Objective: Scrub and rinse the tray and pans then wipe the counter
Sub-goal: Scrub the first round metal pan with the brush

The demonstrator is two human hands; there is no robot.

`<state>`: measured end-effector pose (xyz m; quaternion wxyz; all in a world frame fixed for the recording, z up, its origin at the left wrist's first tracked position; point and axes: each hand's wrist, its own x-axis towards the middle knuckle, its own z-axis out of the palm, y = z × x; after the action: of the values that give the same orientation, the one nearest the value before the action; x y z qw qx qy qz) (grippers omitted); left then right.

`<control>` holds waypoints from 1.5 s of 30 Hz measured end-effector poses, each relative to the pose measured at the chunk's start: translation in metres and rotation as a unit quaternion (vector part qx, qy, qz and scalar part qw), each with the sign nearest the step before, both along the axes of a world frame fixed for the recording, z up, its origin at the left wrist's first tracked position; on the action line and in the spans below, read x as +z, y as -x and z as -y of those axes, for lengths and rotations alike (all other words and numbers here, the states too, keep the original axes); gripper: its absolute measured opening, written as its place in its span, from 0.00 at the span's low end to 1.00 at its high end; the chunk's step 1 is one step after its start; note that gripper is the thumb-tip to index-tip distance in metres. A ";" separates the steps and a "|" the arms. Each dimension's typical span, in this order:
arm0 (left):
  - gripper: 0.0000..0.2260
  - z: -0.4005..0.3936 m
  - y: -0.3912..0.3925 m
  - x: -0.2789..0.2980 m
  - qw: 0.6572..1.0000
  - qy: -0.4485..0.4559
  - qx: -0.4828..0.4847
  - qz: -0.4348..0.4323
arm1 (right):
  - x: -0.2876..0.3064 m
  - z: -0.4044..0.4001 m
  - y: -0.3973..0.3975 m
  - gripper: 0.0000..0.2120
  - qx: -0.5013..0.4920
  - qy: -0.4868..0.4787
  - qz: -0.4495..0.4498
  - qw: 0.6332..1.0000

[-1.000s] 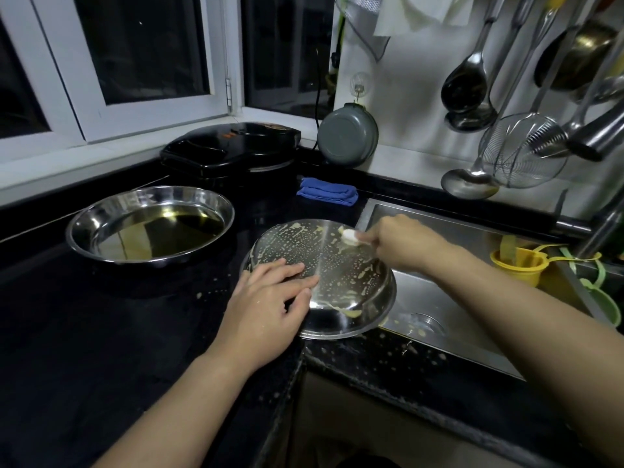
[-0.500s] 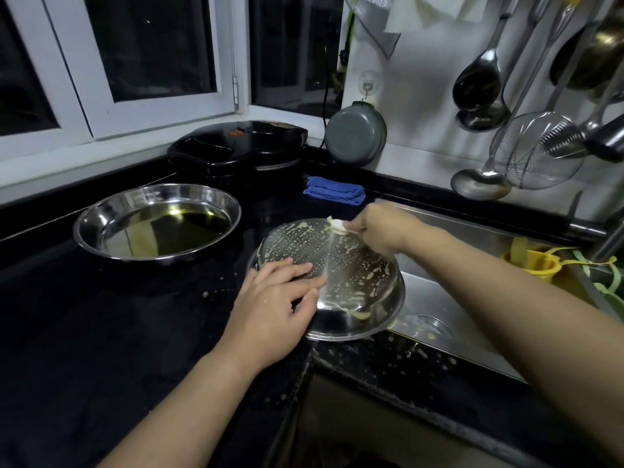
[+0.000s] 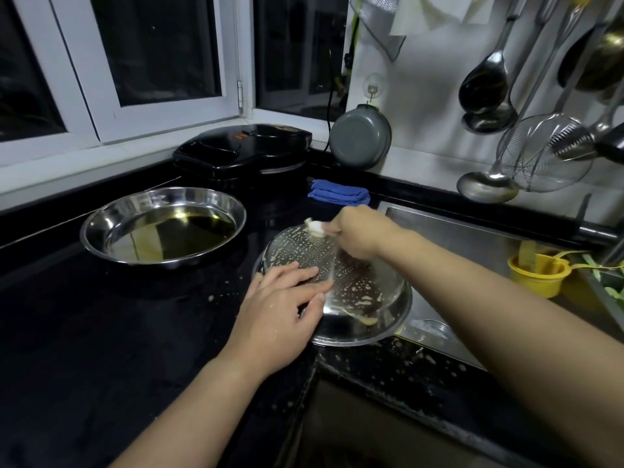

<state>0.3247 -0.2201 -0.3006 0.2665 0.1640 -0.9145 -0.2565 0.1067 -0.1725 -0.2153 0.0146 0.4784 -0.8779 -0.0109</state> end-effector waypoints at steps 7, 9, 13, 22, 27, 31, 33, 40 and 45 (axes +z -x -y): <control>0.23 -0.002 0.001 0.000 1.000 0.005 0.002 0.004 | 0.018 0.009 0.006 0.10 -0.104 -0.023 -0.053 0.993; 0.23 -0.002 0.002 0.001 1.000 0.011 0.005 0.004 | 0.023 0.027 -0.015 0.12 -0.003 -0.049 -0.033 0.998; 0.21 -0.001 0.002 0.000 1.000 0.020 0.007 0.012 | 0.027 0.056 -0.017 0.19 0.070 -0.088 -0.013 0.994; 0.27 -0.002 0.001 0.001 0.998 0.044 0.003 0.043 | 0.035 0.049 0.010 0.24 0.023 -0.124 -0.001 0.992; 0.30 0.000 -0.001 0.002 0.998 0.048 0.002 0.048 | 0.033 -0.005 0.025 0.22 -0.031 -0.084 -0.004 0.996; 0.31 0.000 0.000 0.001 0.997 0.053 0.005 0.058 | 0.027 -0.064 0.023 0.19 -0.034 -0.053 0.011 0.998; 0.32 -0.002 0.001 0.002 0.996 0.052 0.001 0.066 | 0.021 -0.098 0.014 0.19 -0.041 -0.010 0.033 0.999; 0.40 -0.006 0.002 0.001 0.988 0.094 -0.008 0.120 | -0.029 -0.168 -0.020 0.21 -0.111 0.126 0.080 0.983; 0.40 -0.006 0.002 -0.001 0.987 0.107 -0.007 0.120 | -0.055 -0.181 -0.047 0.21 -0.118 0.202 0.100 0.967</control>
<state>0.3226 -0.2137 -0.3016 0.1689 0.1573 -0.9633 -0.1371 0.1536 0.0088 -0.2698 0.0223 0.3571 -0.9092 0.2130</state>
